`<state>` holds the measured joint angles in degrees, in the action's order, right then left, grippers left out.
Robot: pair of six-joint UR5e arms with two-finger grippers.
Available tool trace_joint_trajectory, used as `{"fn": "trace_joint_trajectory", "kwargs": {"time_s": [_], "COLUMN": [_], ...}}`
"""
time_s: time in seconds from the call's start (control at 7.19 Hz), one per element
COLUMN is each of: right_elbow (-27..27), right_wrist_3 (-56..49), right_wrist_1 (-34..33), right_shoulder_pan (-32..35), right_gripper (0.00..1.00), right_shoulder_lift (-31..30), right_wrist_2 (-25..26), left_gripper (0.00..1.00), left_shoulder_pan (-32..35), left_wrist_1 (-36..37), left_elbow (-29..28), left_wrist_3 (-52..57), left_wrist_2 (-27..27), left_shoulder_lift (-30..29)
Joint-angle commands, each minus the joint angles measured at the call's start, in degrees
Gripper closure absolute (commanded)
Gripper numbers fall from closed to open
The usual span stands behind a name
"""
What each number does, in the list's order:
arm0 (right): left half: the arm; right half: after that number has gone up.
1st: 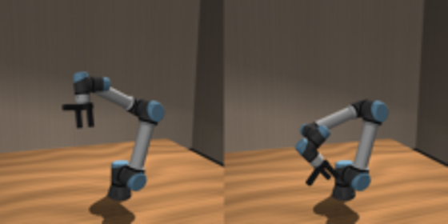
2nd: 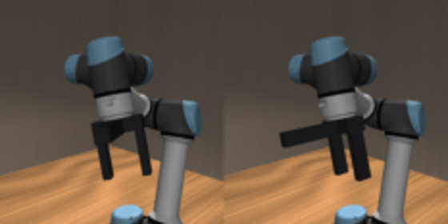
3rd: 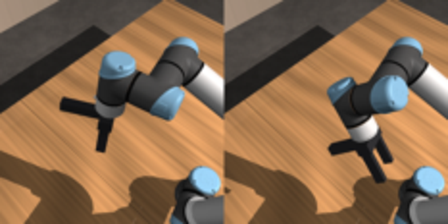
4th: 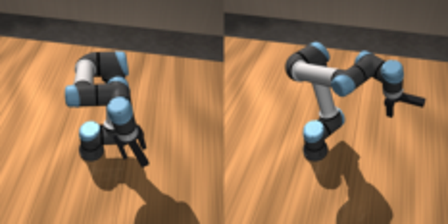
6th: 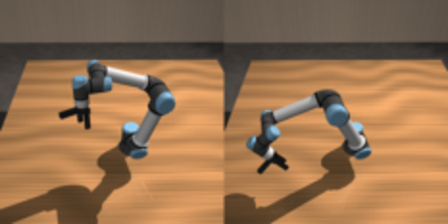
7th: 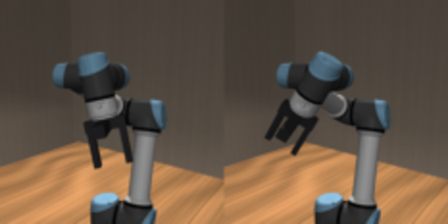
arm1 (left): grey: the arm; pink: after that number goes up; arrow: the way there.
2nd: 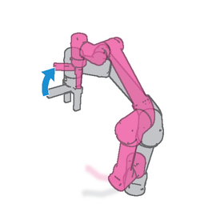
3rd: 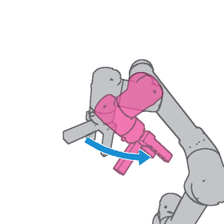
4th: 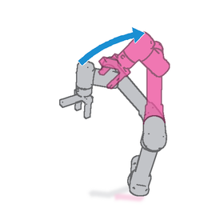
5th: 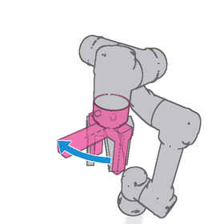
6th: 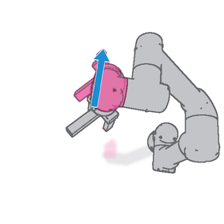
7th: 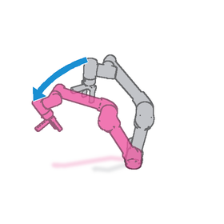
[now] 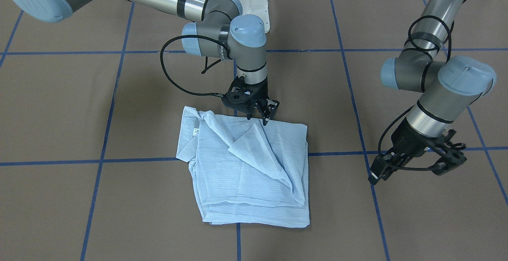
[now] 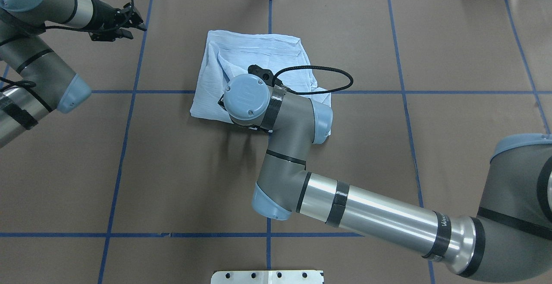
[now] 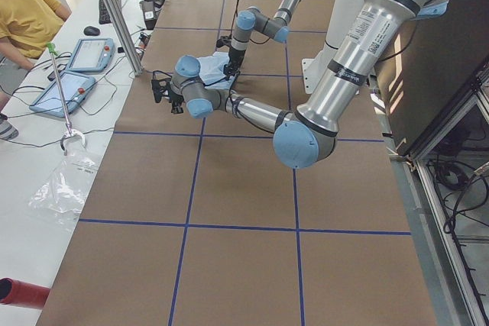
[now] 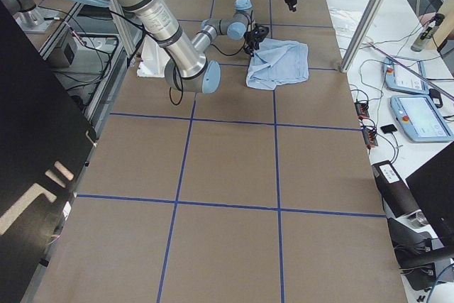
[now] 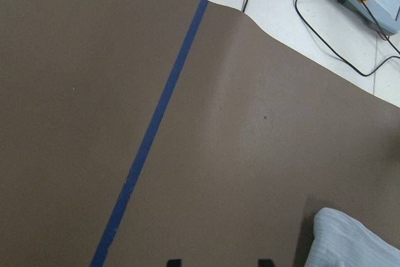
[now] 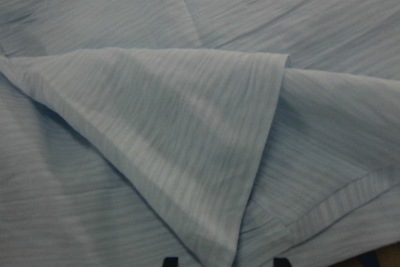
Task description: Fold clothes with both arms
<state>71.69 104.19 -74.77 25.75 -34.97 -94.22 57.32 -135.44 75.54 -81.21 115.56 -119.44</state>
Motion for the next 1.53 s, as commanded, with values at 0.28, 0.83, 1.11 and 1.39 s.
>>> {"fn": "trace_joint_trajectory", "kwargs": {"time_s": [0.28, 0.83, 1.11, 1.39], "right_elbow": [-0.2, -0.1, -4.9, -9.6], "right_wrist_3": [-0.7, -10.5, -16.8, -20.5], "right_wrist_1": [0.0, 0.0, 0.1, 3.5], "right_shoulder_pan": [0.1, 8.1, 10.4, 13.4], "right_gripper": [1.00, 1.00, 1.00, 1.00], "right_shoulder_lift": [0.2, 0.7, 1.0, 2.5], "right_wrist_2": [-0.1, -2.9, -3.4, -4.5], "left_gripper": [0.49, 0.49, 0.49, 0.49], "left_shoulder_pan": [0.0, 0.0, -0.2, -0.2], "left_wrist_1": [0.0, 0.0, 0.0, 0.0], "left_elbow": [0.0, 0.0, 0.0, 0.0], "left_wrist_3": [0.0, -0.1, -0.2, -0.3], "left_wrist_2": [-0.1, -0.3, -0.4, -0.5], "left_shoulder_lift": [0.2, 0.4, 0.8, 0.8]}}
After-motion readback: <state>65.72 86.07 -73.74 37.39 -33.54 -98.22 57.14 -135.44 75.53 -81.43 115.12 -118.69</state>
